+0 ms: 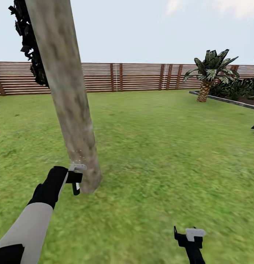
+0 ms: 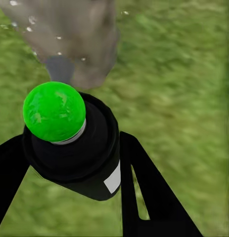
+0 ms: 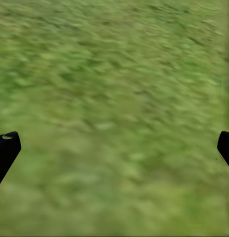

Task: In the garden, pick up the pesticide atomizer on the floor and spray pesticide onto both trees until each tree trunk is fully covered.

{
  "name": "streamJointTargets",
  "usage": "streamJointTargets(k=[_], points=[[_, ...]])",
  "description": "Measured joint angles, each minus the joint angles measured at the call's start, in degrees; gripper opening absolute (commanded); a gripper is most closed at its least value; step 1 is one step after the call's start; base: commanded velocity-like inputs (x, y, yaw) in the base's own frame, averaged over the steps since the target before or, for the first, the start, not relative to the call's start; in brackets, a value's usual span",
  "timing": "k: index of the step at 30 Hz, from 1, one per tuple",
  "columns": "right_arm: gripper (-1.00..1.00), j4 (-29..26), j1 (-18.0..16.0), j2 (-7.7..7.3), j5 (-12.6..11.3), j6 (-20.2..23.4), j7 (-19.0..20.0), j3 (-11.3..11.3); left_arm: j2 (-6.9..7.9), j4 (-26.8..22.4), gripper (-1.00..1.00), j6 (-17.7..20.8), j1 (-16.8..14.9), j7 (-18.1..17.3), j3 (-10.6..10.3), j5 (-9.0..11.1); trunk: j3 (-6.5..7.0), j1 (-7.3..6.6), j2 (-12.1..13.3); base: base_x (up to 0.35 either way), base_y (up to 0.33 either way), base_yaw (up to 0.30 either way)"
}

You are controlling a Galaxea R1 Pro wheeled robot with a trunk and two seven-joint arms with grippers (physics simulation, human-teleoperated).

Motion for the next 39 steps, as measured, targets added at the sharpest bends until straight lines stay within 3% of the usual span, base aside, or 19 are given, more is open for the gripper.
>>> streamJointTargets(k=[9, 14, 23, 25, 26, 27, 31, 33, 34, 37, 39], points=[[1.00, 0.01, 0.00, 0.00, 0.02, 0.00, 0.00, 0.00, 0.10, -0.02, -1.00, 0.01, 0.01, 0.00, 0.16, -0.01, 0.00, 0.00, 0.00, 0.000, -0.274, 0.053], [1.00, 0.02, 0.01, 0.03, 0.05, 0.00, 0.00, 0.00, 0.10, -0.02, -1.00, -0.07, 0.01, -0.01, 2.67, -0.03, 0.00, 0.00, 0.00, 0.000, -0.274, 0.262], [1.00, 0.01, -0.02, 0.06, 0.07, 0.00, 0.00, 0.00, 0.03, 0.99, -1.00, -0.16, 0.09, 0.00, 2.80, -0.11, 0.00, -0.01, 0.00, 0.081, -0.269, 0.215], [1.00, 0.00, -0.01, 0.08, 0.07, 0.00, 0.00, 0.00, 0.19, 3.84, -1.00, -1.58, 0.80, 0.00, 2.84, -0.19, -0.01, -0.01, 0.00, 0.155, -0.261, 0.018], [1.00, 0.00, 0.01, 0.08, 0.07, 0.00, 0.00, 0.00, 0.33, 5.31, -1.00, -4.20, 1.36, 0.04, 2.90, -0.22, -0.01, -0.01, 0.00, 0.163, -0.254, 0.003], [1.00, 0.00, 0.01, 0.09, 0.07, -0.04, 0.02, 0.00, 0.49, 8.05, -1.00, -9.67, 2.41, 1.23, 3.78, -0.34, -0.01, -0.01, 0.00, 0.164, -0.253, 0.002], [1.00, 0.00, 0.01, 0.02, 0.07, -0.01, 0.01, 0.00, 0.60, 12.62, -1.00, -13.50, 3.34, 6.14, 6.13, -0.34, -0.01, -0.01, 0.00, 0.147, -0.252, 0.001], [1.00, 0.00, 0.00, 0.00, 0.10, 0.00, 0.00, 0.00, 0.81, 14.13, -1.00, -17.79, 4.89, 8.48, 9.02, -0.16, 0.00, 0.00, 0.00, 0.024, -0.256, 0.000], [1.00, 0.00, -0.01, 0.02, 0.09, 0.00, 0.02, 0.01, 0.78, 14.33, -1.00, -19.45, 5.20, 8.82, 11.74, -0.26, 0.00, 0.00, 0.00, -0.039, -0.259, 0.000], [1.00, 0.00, 0.00, 0.06, 0.08, 0.00, 0.03, 0.02, 0.38, 14.51, -1.00, -21.19, 5.50, 9.27, 15.97, -0.30, 0.00, 0.01, 0.00, -0.064, -0.261, 0.000], [1.00, 0.00, -0.01, 0.06, 0.07, 0.00, 0.06, 0.01, 0.20, 14.64, -1.00, -21.41, 5.59, 10.60, 16.47, -0.44, 0.00, 0.00, 0.00, -0.027, -0.266, 0.000]])
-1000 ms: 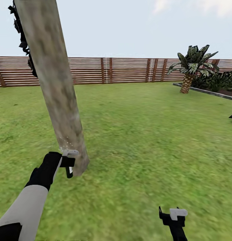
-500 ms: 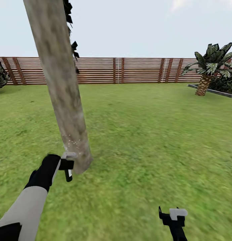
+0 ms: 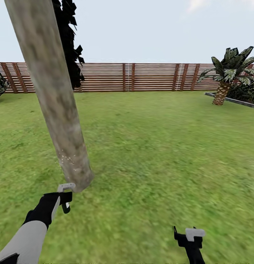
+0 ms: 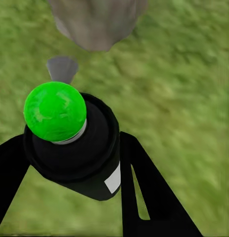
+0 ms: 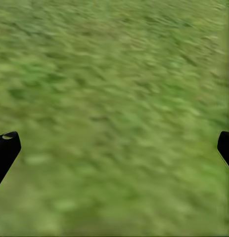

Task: In the garden, pick up the pesticide atomizer on the floor and spray pesticide onto both trees until each tree trunk is fully covered.

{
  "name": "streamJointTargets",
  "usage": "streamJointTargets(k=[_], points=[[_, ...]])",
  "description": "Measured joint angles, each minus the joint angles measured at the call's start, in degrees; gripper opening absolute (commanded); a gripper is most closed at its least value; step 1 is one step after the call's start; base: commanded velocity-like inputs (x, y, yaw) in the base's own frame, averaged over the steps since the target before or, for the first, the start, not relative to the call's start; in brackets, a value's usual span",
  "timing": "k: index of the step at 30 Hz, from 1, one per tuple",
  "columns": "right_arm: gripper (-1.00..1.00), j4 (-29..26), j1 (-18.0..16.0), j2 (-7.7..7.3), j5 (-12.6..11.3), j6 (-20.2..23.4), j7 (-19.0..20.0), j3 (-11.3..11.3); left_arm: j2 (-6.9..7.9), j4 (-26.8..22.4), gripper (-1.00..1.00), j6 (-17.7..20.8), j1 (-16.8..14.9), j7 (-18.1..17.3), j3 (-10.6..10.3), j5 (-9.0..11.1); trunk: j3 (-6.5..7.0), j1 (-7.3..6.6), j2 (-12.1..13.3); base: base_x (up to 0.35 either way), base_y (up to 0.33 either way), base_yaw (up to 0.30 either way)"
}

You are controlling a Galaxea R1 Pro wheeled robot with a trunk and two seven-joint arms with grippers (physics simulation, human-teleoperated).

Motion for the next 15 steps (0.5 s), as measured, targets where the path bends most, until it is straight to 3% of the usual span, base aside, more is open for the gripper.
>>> streamJointTargets(k=[4, 15], points=[[1.00, 0.02, -0.01, 0.03, 0.00, 0.00, -0.04, 0.00, -0.33, 0.06, -1.00, -0.12, 0.64, 4.33, 0.29, 0.16, 0.00, -0.02, 0.00, 0.133, -0.237, 0.159], [1.00, 0.02, -0.01, 0.11, 0.01, 0.01, -0.02, 0.08, -1.69, 1.54, -1.00, -0.20, 1.13, 4.76, 0.42, 0.18, 0.00, -0.04, 0.00, 0.308, -0.058, 0.270]])
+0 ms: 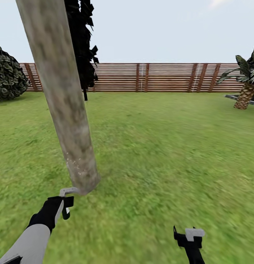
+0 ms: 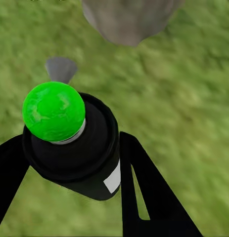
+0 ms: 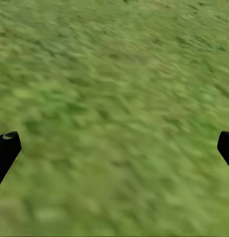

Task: In the garden, pick up the pesticide atomizer on the floor and spray pesticide onto both trees until each tree trunk is fully covered.

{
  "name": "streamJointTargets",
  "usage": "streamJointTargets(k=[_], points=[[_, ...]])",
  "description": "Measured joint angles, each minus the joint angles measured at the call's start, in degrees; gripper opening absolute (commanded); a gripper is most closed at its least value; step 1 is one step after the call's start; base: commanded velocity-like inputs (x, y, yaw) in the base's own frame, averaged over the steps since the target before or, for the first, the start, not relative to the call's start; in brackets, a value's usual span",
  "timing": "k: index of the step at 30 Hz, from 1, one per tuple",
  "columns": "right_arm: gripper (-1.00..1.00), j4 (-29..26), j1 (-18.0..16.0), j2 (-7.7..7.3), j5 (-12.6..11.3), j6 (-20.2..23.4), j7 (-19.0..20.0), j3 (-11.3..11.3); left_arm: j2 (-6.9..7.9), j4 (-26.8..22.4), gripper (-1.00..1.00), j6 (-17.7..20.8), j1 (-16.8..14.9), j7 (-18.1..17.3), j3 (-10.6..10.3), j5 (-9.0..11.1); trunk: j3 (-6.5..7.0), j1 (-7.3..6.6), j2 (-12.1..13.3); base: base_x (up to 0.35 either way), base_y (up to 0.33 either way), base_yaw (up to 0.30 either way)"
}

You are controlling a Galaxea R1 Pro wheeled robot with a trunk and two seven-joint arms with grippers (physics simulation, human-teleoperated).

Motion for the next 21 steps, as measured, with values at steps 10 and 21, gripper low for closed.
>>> streamJointTargets(k=[10, 21], points=[[1.00, -0.02, 0.03, 0.00, -0.01, -0.01, 0.04, -0.02, -0.67, 0.11, -1.00, -0.62, 0.05, 0.00, -0.03, 0.06, 0.00, 0.03, 0.00, 0.026, -0.255, 0.023], [1.00, -0.01, 0.00, 0.04, 0.05, -0.01, 0.02, 0.01, -1.31, 0.16, -1.00, -0.61, 0.06, 0.00, -0.04, 0.06, 0.00, 0.02, 0.00, 0.111, -0.275, 0.054]])
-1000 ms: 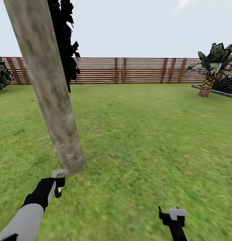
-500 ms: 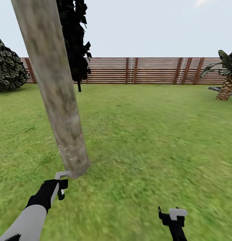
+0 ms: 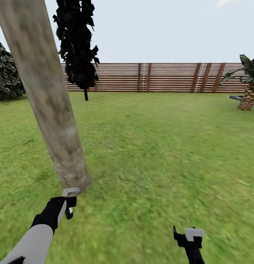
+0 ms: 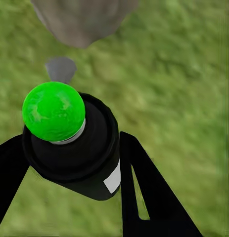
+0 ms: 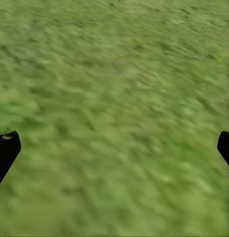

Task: In the garden, pick up the pesticide atomizer on the floor and spray pesticide onto both trees until each tree trunk is fully covered.

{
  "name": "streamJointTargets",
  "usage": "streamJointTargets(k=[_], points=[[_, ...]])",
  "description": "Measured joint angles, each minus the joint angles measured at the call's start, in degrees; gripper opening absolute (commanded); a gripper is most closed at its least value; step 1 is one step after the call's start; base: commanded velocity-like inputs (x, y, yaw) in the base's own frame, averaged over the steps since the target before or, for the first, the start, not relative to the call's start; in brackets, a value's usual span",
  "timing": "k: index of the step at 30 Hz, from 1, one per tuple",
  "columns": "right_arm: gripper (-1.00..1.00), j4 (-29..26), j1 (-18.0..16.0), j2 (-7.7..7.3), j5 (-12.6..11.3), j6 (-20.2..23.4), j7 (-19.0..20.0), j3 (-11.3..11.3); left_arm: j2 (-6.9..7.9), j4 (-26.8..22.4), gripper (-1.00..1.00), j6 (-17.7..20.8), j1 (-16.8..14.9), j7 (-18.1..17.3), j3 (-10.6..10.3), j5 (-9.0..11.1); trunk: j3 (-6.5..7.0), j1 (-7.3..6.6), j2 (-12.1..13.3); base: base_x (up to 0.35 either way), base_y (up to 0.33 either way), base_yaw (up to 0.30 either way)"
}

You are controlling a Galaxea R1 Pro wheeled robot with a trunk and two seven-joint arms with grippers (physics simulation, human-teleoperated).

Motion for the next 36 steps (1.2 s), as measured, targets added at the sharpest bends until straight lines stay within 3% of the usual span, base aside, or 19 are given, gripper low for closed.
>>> streamJointTargets(k=[10, 26, 36], points=[[1.00, 0.01, 0.02, 0.06, -0.03, 0.00, 0.02, 0.00, -0.90, 0.01, -1.00, 0.01, 0.01, 0.00, 0.00, -0.06, 0.00, 0.01, 0.00, 0.049, -0.273, 0.272], [1.00, -0.01, 0.44, 0.04, -0.06, -0.03, 0.03, -0.02, -0.79, -0.05, -1.00, -0.01, -0.01, 0.06, 0.00, -0.18, 0.00, 0.01, 0.00, 0.067, -0.273, 0.007], [1.00, 0.01, 0.43, 0.06, -0.06, -0.05, 0.03, 0.00, -0.78, -0.14, -1.00, 0.01, 0.01, 0.08, 0.09, -0.24, 0.00, 0.01, 0.00, 0.017, -0.273, 0.241]])
